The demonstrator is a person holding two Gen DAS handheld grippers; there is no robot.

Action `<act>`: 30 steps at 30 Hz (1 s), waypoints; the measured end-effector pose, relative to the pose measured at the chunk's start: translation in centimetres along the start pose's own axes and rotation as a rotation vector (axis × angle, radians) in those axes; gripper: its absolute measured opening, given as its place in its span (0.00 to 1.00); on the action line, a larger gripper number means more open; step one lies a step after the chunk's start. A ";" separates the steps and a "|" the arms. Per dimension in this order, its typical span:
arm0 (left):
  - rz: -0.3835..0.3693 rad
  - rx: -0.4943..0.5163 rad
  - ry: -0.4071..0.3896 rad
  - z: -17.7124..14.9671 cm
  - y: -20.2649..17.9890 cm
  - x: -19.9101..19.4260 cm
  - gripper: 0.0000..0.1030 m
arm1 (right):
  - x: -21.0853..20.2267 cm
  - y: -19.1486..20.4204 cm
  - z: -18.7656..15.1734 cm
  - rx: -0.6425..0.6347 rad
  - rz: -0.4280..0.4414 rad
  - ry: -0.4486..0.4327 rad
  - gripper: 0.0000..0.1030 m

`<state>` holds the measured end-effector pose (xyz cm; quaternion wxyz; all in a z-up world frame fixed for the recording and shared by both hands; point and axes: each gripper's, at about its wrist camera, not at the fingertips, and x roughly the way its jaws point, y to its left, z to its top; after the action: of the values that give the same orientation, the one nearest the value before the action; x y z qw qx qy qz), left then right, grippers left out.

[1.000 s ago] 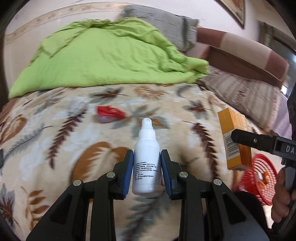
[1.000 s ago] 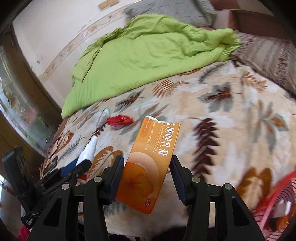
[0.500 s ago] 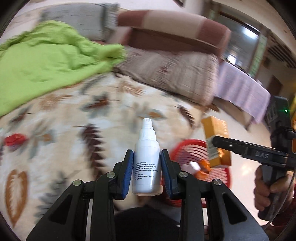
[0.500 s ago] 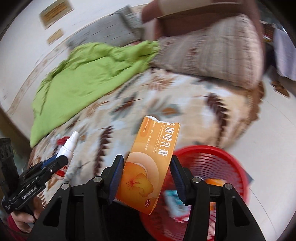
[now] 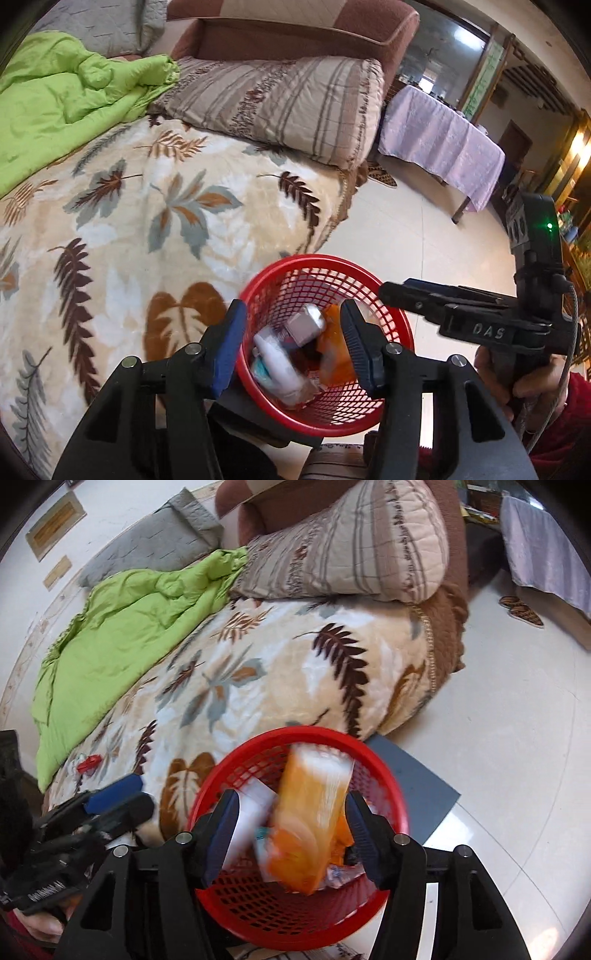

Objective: Collect trash
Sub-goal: 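Carry both items over the red wastebasket and open both tools to drop them, then move both open tools back over the remaining items on the bed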

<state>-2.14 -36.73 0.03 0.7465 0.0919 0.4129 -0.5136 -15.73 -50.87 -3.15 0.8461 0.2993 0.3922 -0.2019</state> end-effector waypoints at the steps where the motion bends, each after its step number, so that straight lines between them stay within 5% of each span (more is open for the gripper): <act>1: 0.009 -0.010 -0.007 0.0 0.5 -0.4 0.50 | -0.1 -0.1 0.0 0.000 0.001 -0.004 0.62; 6: 0.070 -0.073 -0.053 -0.2 3.9 -3.0 0.50 | -0.4 1.2 0.8 -0.009 0.032 -0.041 0.62; 11: 0.212 -0.142 -0.114 -1.4 9.1 -7.3 0.51 | 0.8 6.7 1.7 -0.092 0.133 -0.039 0.62; 22: 0.531 -0.471 -0.236 -7.7 24.6 -18.6 0.54 | 8.0 24.8 1.3 -0.310 0.372 0.097 0.63; 26: 0.664 -0.597 -0.284 -10.2 29.8 -21.7 0.55 | 11.1 32.5 0.1 -0.419 0.417 0.134 0.63; 30: 0.713 -0.723 -0.311 -12.8 34.2 -23.6 0.55 | 14.3 39.9 -1.3 -0.560 0.428 0.160 0.63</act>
<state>16.90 2.39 -1.25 0.9112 -0.1139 0.3912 -0.0604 15.37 -22.04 -1.14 0.8849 0.1461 0.4260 0.1191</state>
